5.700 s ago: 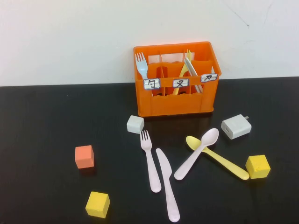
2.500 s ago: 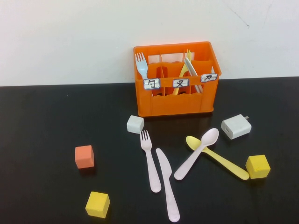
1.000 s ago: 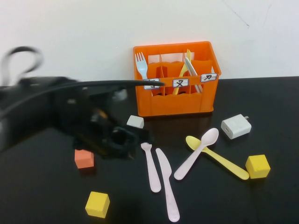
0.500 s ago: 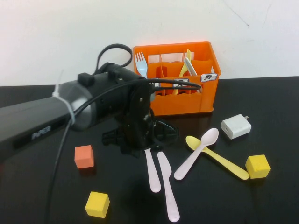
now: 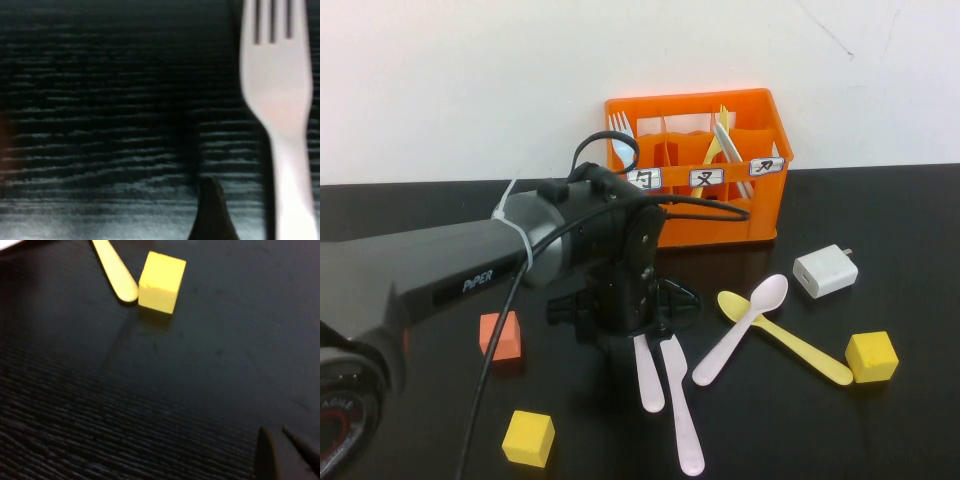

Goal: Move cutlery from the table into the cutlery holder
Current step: Pick up the fork

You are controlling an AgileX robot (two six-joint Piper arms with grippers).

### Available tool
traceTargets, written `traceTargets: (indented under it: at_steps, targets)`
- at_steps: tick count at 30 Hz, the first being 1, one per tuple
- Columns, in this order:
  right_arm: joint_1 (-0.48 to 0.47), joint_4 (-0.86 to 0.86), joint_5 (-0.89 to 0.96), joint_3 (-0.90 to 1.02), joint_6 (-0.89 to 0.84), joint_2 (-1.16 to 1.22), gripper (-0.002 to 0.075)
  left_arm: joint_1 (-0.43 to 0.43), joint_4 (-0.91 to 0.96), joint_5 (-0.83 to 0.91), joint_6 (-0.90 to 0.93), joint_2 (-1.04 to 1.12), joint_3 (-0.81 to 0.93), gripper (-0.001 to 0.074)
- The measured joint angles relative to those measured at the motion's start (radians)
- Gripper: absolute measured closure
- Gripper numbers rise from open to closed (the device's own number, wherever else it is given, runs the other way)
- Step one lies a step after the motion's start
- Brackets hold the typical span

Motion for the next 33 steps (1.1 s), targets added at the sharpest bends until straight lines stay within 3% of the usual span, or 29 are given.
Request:
traceTargets:
  at_steps: [13, 16, 21, 33]
  targets:
    - [0.000, 0.009, 0.000, 0.000, 0.000, 0.000, 0.0728, 0.000, 0.006, -0.004, -0.019, 0.027, -0.006, 0.0344]
    - [0.000, 0.013, 0.000, 0.000, 0.000, 0.000, 0.0728, 0.000, 0.010, 0.009, -0.019, 0.033, -0.010, 0.0409]
    - [0.000, 0.013, 0.000, 0.000, 0.000, 0.000, 0.0728, 0.000, 0.015, 0.016, -0.015, 0.034, -0.011, 0.0629]
    - [0.000, 0.015, 0.000, 0.000, 0.000, 0.000, 0.0728, 0.000, 0.011, 0.079, 0.000, 0.003, -0.009, 0.0627]
